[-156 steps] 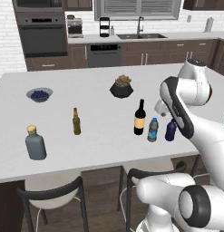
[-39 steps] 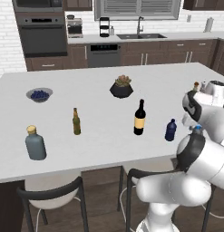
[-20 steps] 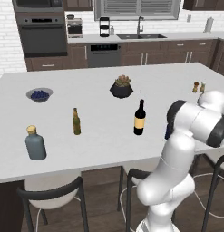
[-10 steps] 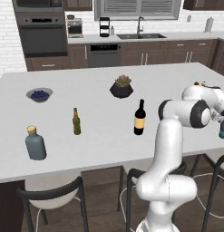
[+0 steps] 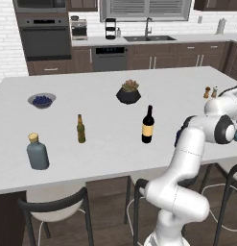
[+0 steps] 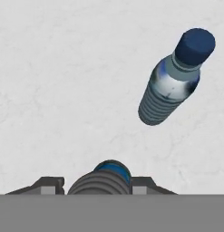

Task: Move the plastic bottles in the middle to the plastics group, and the glass bottles in the middle to the glass group.

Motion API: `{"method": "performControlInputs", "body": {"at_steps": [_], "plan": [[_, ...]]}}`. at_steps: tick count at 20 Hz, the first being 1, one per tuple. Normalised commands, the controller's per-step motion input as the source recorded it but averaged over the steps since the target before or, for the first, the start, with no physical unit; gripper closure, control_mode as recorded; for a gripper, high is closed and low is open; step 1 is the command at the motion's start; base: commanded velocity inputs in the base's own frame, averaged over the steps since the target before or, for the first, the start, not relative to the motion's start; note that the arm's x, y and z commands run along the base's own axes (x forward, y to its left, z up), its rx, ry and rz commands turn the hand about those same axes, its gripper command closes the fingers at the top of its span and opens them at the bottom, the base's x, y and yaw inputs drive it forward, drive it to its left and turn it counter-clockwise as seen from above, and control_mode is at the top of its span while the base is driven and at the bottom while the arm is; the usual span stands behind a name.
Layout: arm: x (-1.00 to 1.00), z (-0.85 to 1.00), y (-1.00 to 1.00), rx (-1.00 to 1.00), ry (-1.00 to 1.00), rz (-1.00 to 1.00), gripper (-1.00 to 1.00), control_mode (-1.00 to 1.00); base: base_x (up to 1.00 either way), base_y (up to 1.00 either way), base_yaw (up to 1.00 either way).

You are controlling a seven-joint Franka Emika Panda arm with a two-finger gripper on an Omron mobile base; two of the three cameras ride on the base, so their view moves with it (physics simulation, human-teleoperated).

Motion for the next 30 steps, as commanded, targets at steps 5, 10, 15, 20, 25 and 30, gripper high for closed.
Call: {"method": "performControlInputs", "body": {"at_steps": [5,10,15,20,25,30], "plan": [[0.22,-0.17,0.02,0.0,0.0,0.0,1.0,-1.0,0.0,0.0,0.0],[0.08,-0.29,0.1,-0.04,0.0,-0.03,1.0,-1.0,0.0,0.0,0.0],[0.0,-0.43,0.26,-0.13,0.0,-0.07,1.0,-1.0,0.0,0.0,0.0],[0.0,-0.43,0.27,-0.13,0.0,-0.09,1.0,-1.0,0.0,0.0,0.0],[-0.12,-0.41,0.11,-0.08,-0.03,-0.1,-1.0,-1.0,0.0,0.0,0.0],[-0.13,-0.08,0.08,-0.03,-0.05,-0.12,-1.0,-1.0,0.0,0.0,0.0]]}}
